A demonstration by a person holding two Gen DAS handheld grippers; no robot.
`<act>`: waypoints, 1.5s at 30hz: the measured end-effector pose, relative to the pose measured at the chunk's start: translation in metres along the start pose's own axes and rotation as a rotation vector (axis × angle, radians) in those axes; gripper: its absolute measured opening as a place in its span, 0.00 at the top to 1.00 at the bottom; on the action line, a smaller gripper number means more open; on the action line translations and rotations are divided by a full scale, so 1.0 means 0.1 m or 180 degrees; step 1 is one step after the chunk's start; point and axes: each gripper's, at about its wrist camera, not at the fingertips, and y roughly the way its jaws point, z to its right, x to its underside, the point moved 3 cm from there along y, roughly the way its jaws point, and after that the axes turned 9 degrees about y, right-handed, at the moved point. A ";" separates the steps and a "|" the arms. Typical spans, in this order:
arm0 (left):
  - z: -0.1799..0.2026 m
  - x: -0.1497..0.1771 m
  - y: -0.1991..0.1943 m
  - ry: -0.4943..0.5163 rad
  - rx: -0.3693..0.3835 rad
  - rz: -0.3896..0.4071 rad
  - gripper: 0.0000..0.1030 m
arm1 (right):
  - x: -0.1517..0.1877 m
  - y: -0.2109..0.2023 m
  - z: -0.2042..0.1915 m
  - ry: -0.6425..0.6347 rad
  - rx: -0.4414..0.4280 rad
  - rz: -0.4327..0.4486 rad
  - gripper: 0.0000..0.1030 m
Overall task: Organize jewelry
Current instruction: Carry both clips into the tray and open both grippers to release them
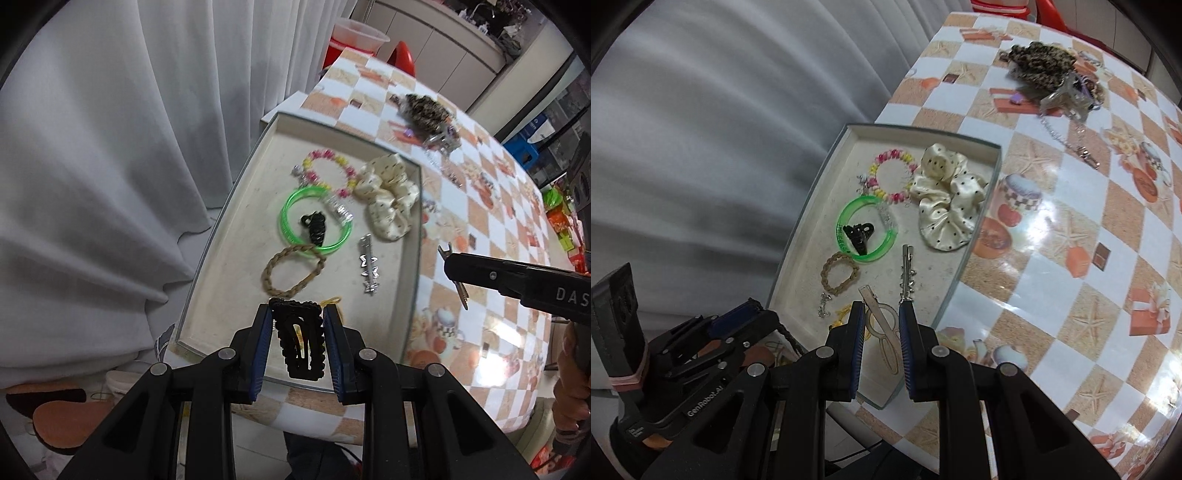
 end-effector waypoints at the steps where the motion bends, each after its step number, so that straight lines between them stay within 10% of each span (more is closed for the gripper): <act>1: -0.01 0.00 0.04 0.0004 -0.0007 -0.0016 0.67 | 0.00 0.04 0.00 -0.0002 0.0008 -0.0018 0.81; 45: -0.07 -0.13 0.89 0.0157 -0.0369 -0.0345 0.67 | -0.38 1.10 0.17 0.0091 0.0400 -0.0190 0.75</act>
